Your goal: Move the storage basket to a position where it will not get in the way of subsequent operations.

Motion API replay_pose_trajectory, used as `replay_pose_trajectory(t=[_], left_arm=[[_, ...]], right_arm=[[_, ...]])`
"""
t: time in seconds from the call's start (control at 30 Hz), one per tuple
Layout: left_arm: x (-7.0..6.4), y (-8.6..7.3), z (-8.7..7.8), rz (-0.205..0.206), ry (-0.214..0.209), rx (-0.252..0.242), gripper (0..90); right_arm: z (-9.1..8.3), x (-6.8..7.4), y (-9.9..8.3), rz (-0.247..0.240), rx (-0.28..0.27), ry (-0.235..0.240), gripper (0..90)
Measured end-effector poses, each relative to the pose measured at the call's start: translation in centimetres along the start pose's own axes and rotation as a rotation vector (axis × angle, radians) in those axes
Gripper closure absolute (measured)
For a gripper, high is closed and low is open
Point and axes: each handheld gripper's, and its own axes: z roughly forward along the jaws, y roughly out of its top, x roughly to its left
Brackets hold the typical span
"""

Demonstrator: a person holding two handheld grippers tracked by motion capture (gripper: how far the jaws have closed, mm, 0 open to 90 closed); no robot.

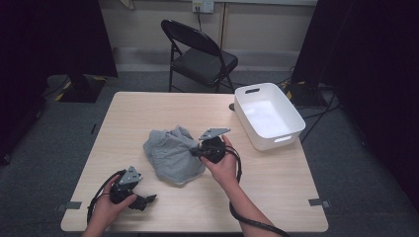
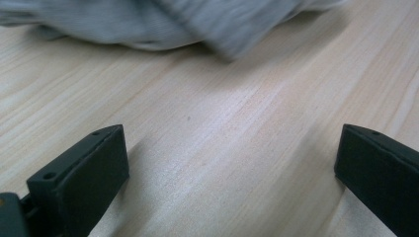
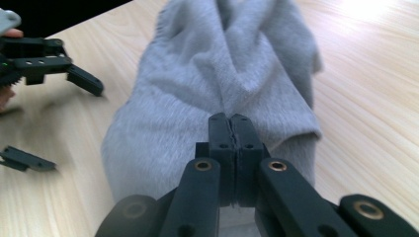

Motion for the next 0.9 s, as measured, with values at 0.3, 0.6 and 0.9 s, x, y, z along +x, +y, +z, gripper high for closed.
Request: replay_pose_trajectory(t=[0.3, 0.6, 0.9], left_arm=[[0.0, 0.0, 0.0, 0.000, 0.000, 0.000, 0.0], [-0.1, 0.1, 0.1, -0.008, 0.007, 0.001, 0.0], [-0.1, 0.1, 0.1, -0.010, 0.006, 0.001, 0.0]], right_arm=[[-3.2, -1.9, -2.5, 0.039, -0.011, -0.045, 79.3], [-4.0, 0.9, -1.1, -0.076, -0.048, 0.034, 66.4], [1.7, 3.2, -2.8, -0.137, 0.061, 0.078, 54.1]])
